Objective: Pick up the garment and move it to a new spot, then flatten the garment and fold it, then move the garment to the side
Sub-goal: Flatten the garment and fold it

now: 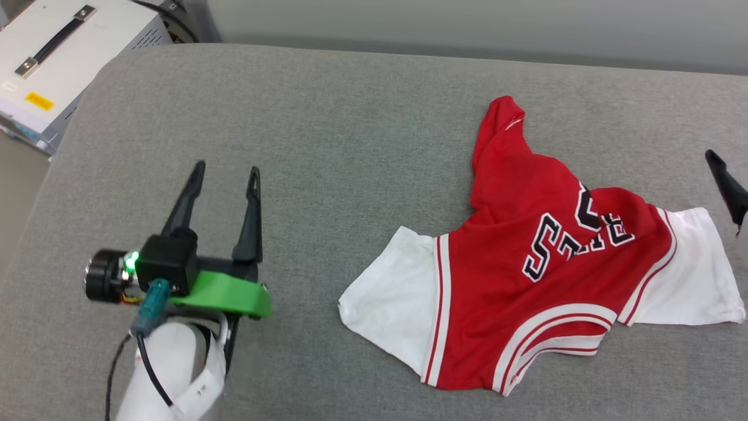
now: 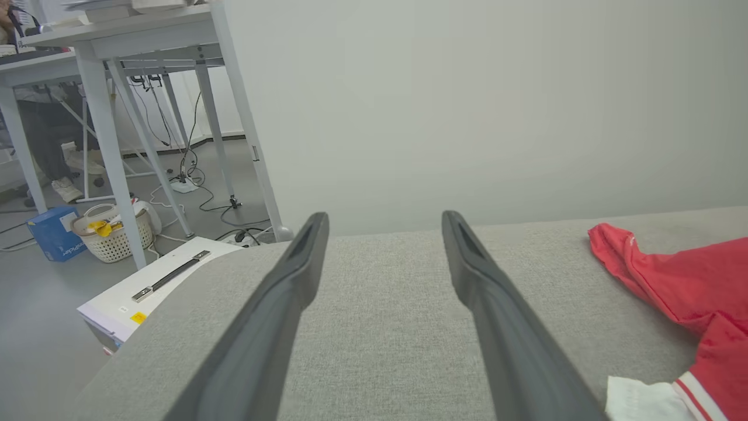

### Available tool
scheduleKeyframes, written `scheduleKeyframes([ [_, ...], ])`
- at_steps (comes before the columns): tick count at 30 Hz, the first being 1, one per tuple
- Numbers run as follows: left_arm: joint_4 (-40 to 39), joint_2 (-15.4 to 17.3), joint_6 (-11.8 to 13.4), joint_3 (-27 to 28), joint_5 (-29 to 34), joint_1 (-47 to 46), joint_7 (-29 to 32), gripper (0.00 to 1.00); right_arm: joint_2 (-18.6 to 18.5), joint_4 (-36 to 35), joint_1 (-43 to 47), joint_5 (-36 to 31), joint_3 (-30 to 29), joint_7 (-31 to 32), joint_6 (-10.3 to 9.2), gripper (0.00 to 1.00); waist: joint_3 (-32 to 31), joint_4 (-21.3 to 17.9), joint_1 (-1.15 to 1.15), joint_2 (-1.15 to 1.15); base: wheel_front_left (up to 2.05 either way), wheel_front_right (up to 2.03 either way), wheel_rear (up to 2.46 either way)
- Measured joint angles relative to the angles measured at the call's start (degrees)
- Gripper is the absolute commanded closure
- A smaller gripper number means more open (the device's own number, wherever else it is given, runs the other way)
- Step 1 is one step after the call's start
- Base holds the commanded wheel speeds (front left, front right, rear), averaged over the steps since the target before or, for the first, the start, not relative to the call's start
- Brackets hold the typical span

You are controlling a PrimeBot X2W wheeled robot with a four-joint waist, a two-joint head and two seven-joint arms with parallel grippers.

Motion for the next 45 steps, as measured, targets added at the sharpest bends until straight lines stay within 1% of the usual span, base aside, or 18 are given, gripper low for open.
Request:
scheduleKeyframes([
  [3,1.2,2.1,-1.9,-1.1,0.0,-3.7,0.0,0.00,1.8,-3.6,3.9,-3.1,-4.8,-3.0,0.01,0.00,-0.6,-1.0,0.00,0.00,0.00,0.00,0.00],
  [7,3.5,4.9,-3.3,-4.2,-0.5,-8.3,1.0,0.00,4.7,-9.2,10.3,-6.8,-12.3,-5.0,0.01,0.00,-1.1,-1.8,0.00,0.00,0.00,0.00,0.00],
  [9,4.4,6.7,-3.6,-6.7,-1.3,-10.8,4.4,0.00,7.0,-12.7,14.2,-9.7,-16.5,-5.3,0.01,0.00,-1.2,-2.2,0.00,0.00,0.00,0.00,0.00],
  [11,4.8,8.4,-3.7,-9.6,-3.4,-12.8,7.9,0.00,9.2,-15.9,17.7,-12.3,-19.9,-5.1,0.01,0.00,-1.3,-2.5,0.00,0.00,0.00,0.00,0.00],
  [14,5.1,12.3,-3.9,-16.8,-9.9,-16.1,15.5,0.00,12.8,-21.3,22.7,-16.4,-24.3,-3.3,0.01,0.00,-1.4,-3.2,0.00,0.00,0.00,0.00,0.00],
  [16,5.3,15.1,-3.9,-21.4,-14.7,-18.4,22.4,0.00,15.0,-24.9,25.9,-18.2,-26.6,-1.5,0.01,0.00,-1.3,-3.4,0.00,0.00,0.00,0.00,0.00],
  [18,4.8,16.9,-3.9,-24.8,-19.4,-20.3,28.2,0.00,16.5,-27.3,28.2,-19.4,-27.8,-0.2,0.01,0.00,-1.2,-3.6,0.00,0.00,0.00,0.00,0.00],
  [23,3.4,21.5,-3.9,-35.5,-31.2,-25.2,44.3,0.00,19.8,-32.5,32.1,-21.6,-29.9,2.8,0.01,0.00,-0.7,-4.1,0.00,0.00,0.00,0.00,0.00],
  [26,2.5,23.7,-3.9,-40.7,-37.0,-27.4,51.6,0.00,20.9,-34.0,33.1,-22.4,-30.2,3.5,0.01,0.00,-0.3,-4.5,0.00,0.00,0.00,0.00,0.00],
  [30,2.5,25.5,-3.9,-47.2,-41.6,-29.7,58.4,0.00,20.9,-34.7,33.3,-22.9,-30.2,4.1,0.01,0.00,0.4,-5.2,0.00,0.00,0.00,0.00,0.00],
  [33,3.4,25.9,-3.9,-50.7,-44.0,-30.4,60.6,0.00,21.1,-34.7,33.3,-22.9,-29.8,4.3,0.01,0.00,1.0,-5.8,0.00,0.00,0.00,0.00,0.00],
  [37,5.9,25.7,-3.9,-55.5,-45.3,-31.3,61.4,0.00,21.1,-34.4,33.2,-22.9,-29.1,4.3,0.01,0.00,2.0,-6.6,0.00,0.00,0.00,0.00,0.00],
  [45,11.7,24.6,-3.9,-63.2,-46.2,-34.3,60.2,0.00,21.1,-33.1,31.9,-22.8,-27.7,3.8,0.01,0.00,4.4,-8.1,0.00,0.00,0.00,0.00,0.00],
])
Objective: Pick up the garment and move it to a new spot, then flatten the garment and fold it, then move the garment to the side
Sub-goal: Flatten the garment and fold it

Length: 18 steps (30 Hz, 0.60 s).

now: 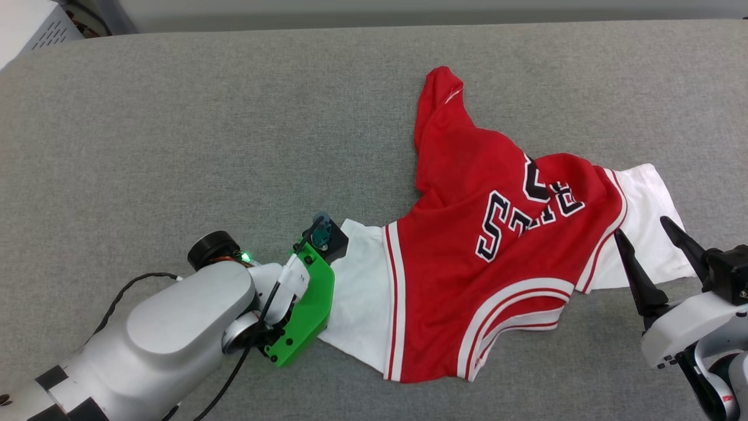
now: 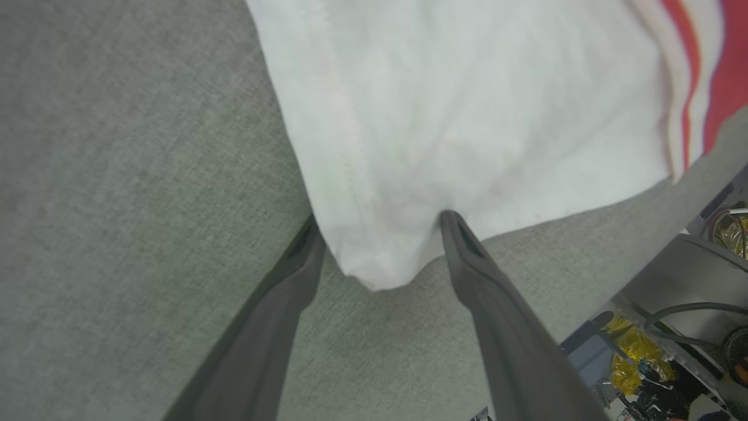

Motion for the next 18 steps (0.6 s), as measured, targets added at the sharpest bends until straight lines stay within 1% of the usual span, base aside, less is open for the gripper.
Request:
scheduleKeyframes([
  [3,1.5,-0.2,-0.3,-1.4,-0.4,-1.0,-1.1,0.00,0.0,0.4,-0.6,0.0,0.3,-0.2,0.00,0.00,0.7,-0.5,0.00,0.00,0.00,0.00,0.00],
  [4,1.8,-0.3,-0.5,-1.9,-0.4,-1.4,-1.3,0.17,0.0,0.6,-0.6,0.0,0.4,-0.3,0.00,0.00,0.9,-0.6,0.00,0.00,0.00,0.00,0.00],
  [5,2.0,-0.3,-0.5,-2.3,-0.4,-1.8,-1.6,0.86,0.1,0.9,-0.6,0.0,0.4,-0.5,0.00,0.00,1.0,-0.7,0.00,0.00,0.00,0.00,0.00],
  [6,2.2,-0.3,-0.5,-2.5,-0.5,-2.1,-1.9,1.00,0.1,1.1,-0.6,0.0,0.4,-0.6,0.00,0.00,1.0,-0.7,0.00,0.00,0.00,0.00,0.00],
  [9,3.2,0.3,-0.5,-3.2,-0.5,-3.4,-4.6,1.00,0.1,1.7,-0.6,0.1,0.4,-0.6,0.00,0.00,0.5,-0.6,0.00,0.00,0.00,0.00,0.00],
  [13,5.0,1.1,-0.5,-2.8,-1.6,-4.3,-8.0,1.00,0.0,2.2,-0.5,0.6,0.0,-0.7,0.00,0.00,-0.4,-0.2,0.00,0.00,0.00,0.00,0.00],
  [18,7.1,5.8,-0.4,-1.4,-1.8,-7.3,-10.2,1.00,-0.1,2.4,-0.4,0.5,-0.9,-0.7,0.00,0.00,-1.3,0.2,0.00,0.00,0.00,0.00,0.00],
])
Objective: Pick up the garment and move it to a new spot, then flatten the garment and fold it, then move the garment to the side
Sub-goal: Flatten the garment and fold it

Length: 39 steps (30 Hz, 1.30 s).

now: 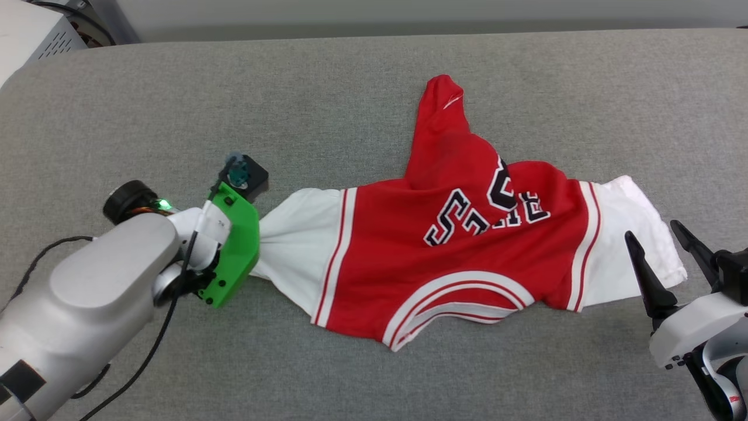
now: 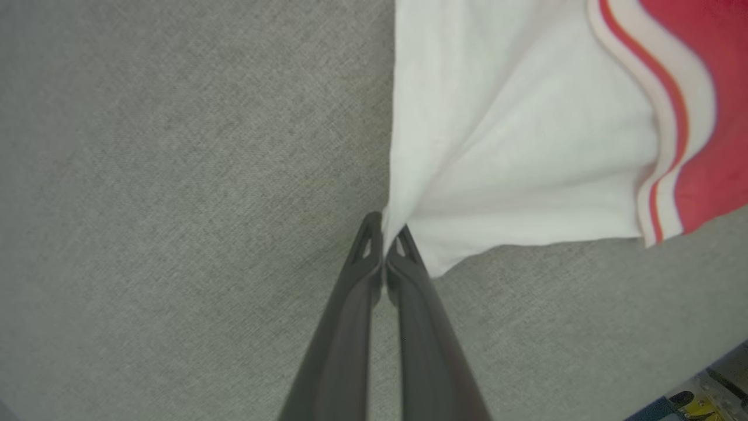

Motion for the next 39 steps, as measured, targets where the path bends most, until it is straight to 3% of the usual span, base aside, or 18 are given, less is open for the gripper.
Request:
scheduleKeyframes([
  [2,2.2,2.0,0.0,0.6,-0.2,-0.1,-1.3,1.00,-0.1,0.4,0.3,0.0,-0.9,0.1,0.00,0.00,0.0,0.2,0.00,0.00,0.00,0.00,0.00],
  [5,4.8,2.2,0.8,0.9,-0.1,-0.1,-3.5,1.00,-0.2,0.5,0.6,0.0,-1.3,0.3,0.00,0.00,0.4,0.2,0.00,0.00,0.00,0.00,0.00],
  [11,11.9,-0.2,1.5,1.4,0.0,1.3,-8.6,1.00,-0.6,0.9,0.6,0.0,-1.1,1.2,0.00,0.00,1.1,0.0,0.00,0.00,0.00,0.00,0.00],
  [12,13.0,-1.0,1.5,1.6,-0.1,1.7,-9.9,0.95,-0.8,1.0,0.5,0.0,-1.0,1.4,0.00,0.00,1.1,-0.1,0.00,0.00,0.00,0.00,0.00],
  [13,13.9,-1.6,1.5,1.7,-0.2,1.9,-10.9,0.52,-1.0,1.0,0.5,0.0,-0.9,1.6,0.00,0.00,1.0,-0.1,0.00,0.00,0.00,0.00,0.00],
  [14,14.7,-2.2,1.5,1.8,-0.1,2.1,-12.3,0.00,-1.3,1.1,0.5,0.0,-0.9,1.6,0.00,0.00,0.9,-0.1,0.00,0.00,0.00,0.00,0.00],
  [21,18.2,-3.8,2.3,3.2,1.1,4.1,-24.6,0.00,-3.7,-0.2,-0.1,0.5,-1.4,3.1,0.00,0.00,-1.7,0.1,0.00,0.00,0.00,0.00,0.00],
  [27,15.1,-3.3,6.4,7.9,0.3,7.5,-37.7,0.00,-9.5,-3.8,-0.8,2.4,-1.6,7.5,0.00,0.00,-4.7,0.7,0.00,0.00,0.00,0.00,0.00],
  [31,10.5,-1.8,10.1,10.1,0.1,10.1,-44.0,0.00,-14.9,-6.7,-2.2,6.9,1.3,14.8,0.00,0.00,-6.1,1.5,0.00,0.00,0.00,0.00,0.00],
  [39,-2.5,0.4,21.4,12.2,1.9,15.8,-48.5,0.00,-26.4,-9.4,-4.8,23.2,10.1,38.6,0.00,0.00,-7.0,4.0,0.00,0.00,0.00,0.00,0.00],
])
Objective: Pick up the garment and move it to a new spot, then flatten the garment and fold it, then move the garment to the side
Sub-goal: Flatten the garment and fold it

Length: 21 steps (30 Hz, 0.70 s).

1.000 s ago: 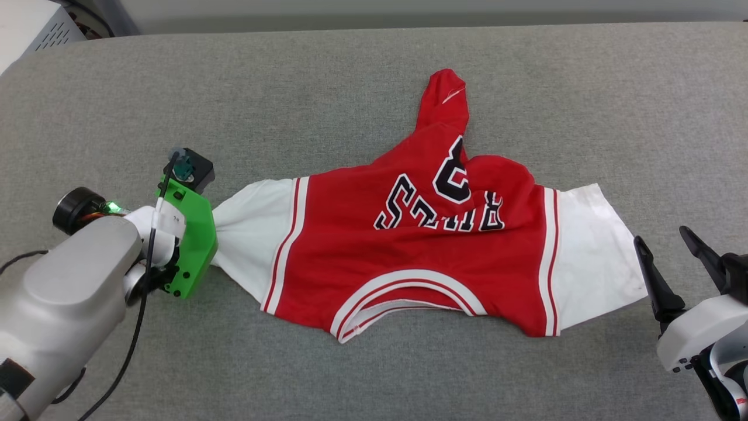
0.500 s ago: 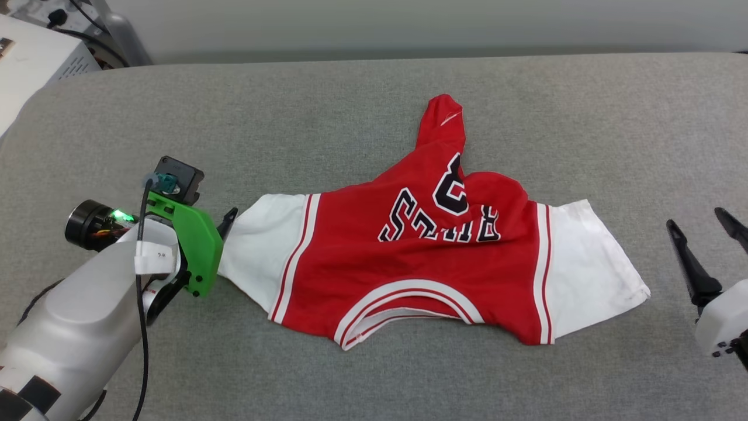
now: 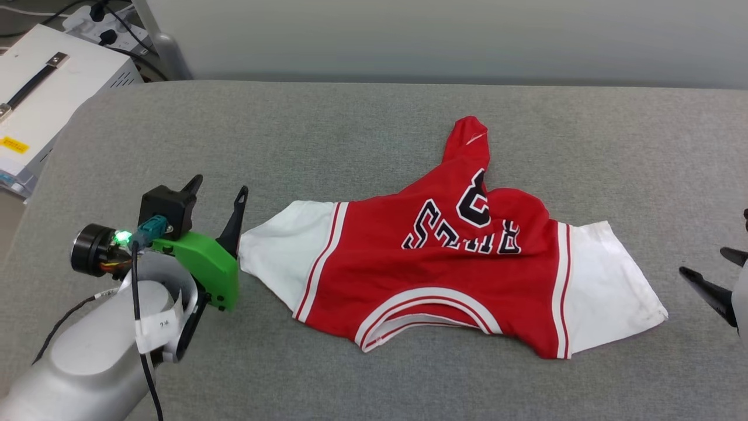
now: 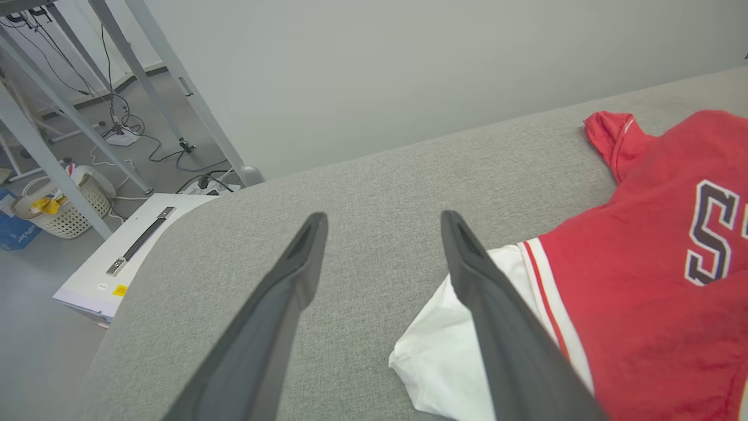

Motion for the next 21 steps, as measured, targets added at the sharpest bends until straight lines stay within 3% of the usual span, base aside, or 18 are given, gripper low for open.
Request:
scheduleKeyframes([
  [4,-5.1,0.3,3.9,1.6,1.9,1.7,-1.0,0.00,-2.0,1.5,-2.2,4.2,2.9,8.9,0.00,0.00,0.8,0.9,0.00,0.00,0.00,0.00,0.00],
  [9,-8.5,0.1,5.9,3.1,3.4,3.2,-1.4,0.00,-2.1,6.5,-5.0,5.2,5.3,13.3,0.00,0.00,2.6,2.1,0.00,0.00,0.00,0.00,0.00],
  [15,-10.2,-1.1,7.5,6.2,6.5,3.9,-1.5,0.00,0.9,14.1,-7.7,5.0,7.5,11.7,0.00,0.00,5.4,3.7,0.00,0.00,0.00,0.00,0.00],
  [21,-10.0,-3.9,7.4,11.4,9.6,6.9,-1.5,0.00,2.9,20.5,-8.2,5.2,11.5,7.9,-0.03,0.00,7.8,5.3,0.00,0.00,0.00,0.00,0.00],
])
